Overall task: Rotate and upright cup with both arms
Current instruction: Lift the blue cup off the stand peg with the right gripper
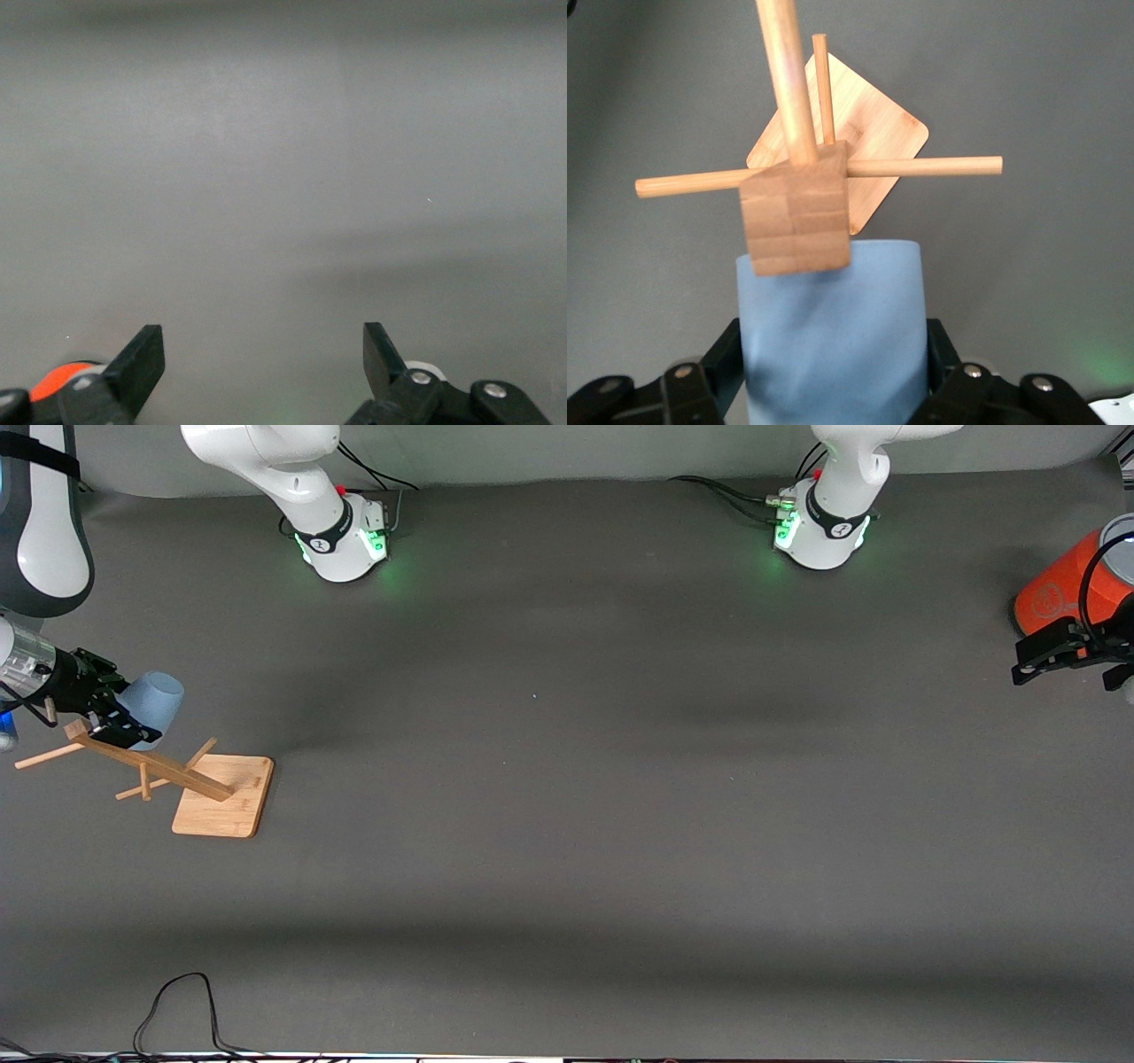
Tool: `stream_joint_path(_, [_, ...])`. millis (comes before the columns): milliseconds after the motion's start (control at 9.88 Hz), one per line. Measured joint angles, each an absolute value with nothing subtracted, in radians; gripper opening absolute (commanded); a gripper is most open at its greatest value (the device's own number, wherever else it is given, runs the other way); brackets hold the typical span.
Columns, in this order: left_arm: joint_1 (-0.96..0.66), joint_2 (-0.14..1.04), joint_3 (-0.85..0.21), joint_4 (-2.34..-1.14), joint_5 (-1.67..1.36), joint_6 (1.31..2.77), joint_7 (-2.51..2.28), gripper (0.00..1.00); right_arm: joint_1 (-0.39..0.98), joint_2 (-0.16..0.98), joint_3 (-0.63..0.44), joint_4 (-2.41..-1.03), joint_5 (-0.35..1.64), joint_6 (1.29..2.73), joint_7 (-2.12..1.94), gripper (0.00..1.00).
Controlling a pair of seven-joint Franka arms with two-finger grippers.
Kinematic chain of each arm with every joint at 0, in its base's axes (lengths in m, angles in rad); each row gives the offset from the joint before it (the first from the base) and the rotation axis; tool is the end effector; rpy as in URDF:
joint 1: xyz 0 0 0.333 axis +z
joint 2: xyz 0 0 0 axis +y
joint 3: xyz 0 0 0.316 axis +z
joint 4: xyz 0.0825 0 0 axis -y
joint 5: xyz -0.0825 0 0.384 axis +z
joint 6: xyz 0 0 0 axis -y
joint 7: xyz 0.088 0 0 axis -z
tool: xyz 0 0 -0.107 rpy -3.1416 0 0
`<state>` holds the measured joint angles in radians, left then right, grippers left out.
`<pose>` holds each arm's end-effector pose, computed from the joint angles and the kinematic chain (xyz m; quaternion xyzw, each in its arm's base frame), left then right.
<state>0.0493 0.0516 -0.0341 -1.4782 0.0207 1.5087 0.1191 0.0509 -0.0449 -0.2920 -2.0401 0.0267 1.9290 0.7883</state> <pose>0.5646 0.0115 0.6337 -0.9986 0.0514 0.0111 0.0087 0.5178 -0.1269 0.4559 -0.8674 0.4960 0.0379 0.0089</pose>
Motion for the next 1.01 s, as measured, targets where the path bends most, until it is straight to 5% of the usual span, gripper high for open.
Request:
stream_joint_path(506, [0.049, 0.052, -0.035, -1.478, 0.020, 1.509, 0.119, 1.00, 0.151, -0.133, -0.280, -1.995, 0.030, 1.834, 0.853, 0.65])
stream_joint_path(1013, [0.049, 0.052, -0.035, -1.478, 0.020, 1.509, 0.119, 1.00, 0.431, -0.204, -0.273, -1.995, 0.034, 1.786, 1.240, 0.65])
